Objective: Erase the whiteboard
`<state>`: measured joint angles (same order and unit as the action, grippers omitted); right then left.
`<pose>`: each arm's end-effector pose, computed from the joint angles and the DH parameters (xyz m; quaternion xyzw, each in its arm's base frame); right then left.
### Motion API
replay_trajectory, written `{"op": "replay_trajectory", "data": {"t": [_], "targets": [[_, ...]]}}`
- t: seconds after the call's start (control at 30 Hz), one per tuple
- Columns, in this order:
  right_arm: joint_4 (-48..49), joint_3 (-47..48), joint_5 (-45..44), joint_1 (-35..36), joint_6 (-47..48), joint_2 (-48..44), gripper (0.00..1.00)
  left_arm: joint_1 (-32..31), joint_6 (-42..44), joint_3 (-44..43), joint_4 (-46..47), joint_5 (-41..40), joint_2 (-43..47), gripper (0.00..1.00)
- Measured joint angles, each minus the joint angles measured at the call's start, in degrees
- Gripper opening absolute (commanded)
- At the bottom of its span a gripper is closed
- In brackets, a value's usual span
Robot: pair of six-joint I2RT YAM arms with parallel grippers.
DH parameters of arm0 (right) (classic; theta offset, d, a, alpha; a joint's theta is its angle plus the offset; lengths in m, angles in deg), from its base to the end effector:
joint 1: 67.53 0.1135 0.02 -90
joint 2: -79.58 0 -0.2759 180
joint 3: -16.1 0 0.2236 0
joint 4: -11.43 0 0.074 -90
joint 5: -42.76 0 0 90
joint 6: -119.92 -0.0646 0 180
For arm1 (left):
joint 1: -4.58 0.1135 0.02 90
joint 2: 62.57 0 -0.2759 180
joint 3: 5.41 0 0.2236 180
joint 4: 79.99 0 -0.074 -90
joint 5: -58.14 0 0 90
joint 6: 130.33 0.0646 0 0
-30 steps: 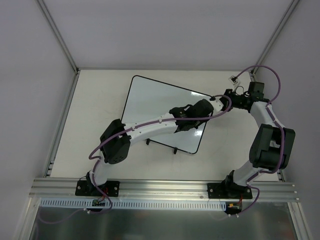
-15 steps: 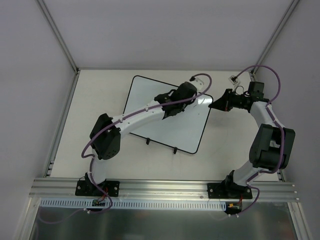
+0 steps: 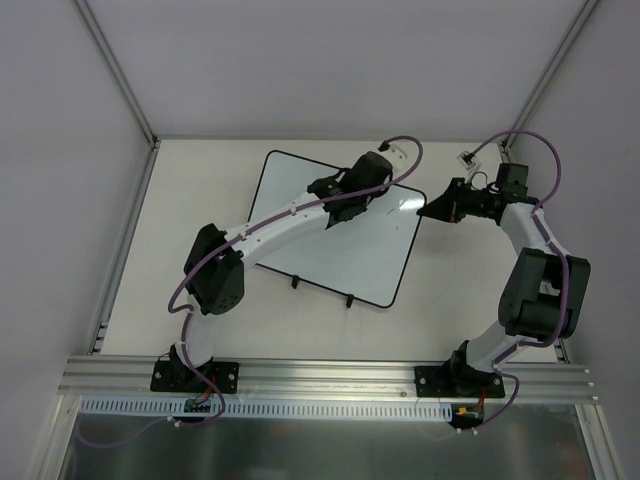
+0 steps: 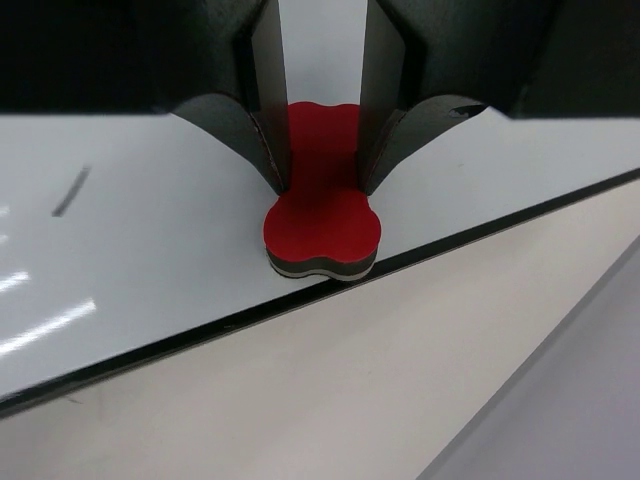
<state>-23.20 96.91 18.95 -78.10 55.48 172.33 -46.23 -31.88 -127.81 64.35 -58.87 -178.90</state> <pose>0.3262 -0.0007 0.2701 -0.3018 0.7453 0.3862 0.4520 0.3255 -0.3528 0.3195 0.3133 0.7885 0.0114 0.5291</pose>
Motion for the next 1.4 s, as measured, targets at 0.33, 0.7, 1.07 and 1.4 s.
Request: {"op": "replay_trajectory", "data": {"t": [0.33,0.7,1.07,1.4], "targets": [[-0.07,0.00,-0.22,0.00,0.02,-0.02,0.00,-8.63,4.72,-2.49,0.13,5.84,-3.82,0.00],[-0.07,0.00,-1.25,0.00,0.09,-0.02,0.00,-13.18,5.66,3.28,2.71,8.33,-3.56,0.00],[0.15,0.00,-1.16,0.07,0.09,-0.02,0.00,-9.14,-0.87,6.10,2.95,4.90,-0.15,0.00],[0.26,0.00,-0.63,0.11,-0.02,-0.02,0.00,8.35,-5.46,7.82,2.05,-2.29,5.40,0.00]]}}
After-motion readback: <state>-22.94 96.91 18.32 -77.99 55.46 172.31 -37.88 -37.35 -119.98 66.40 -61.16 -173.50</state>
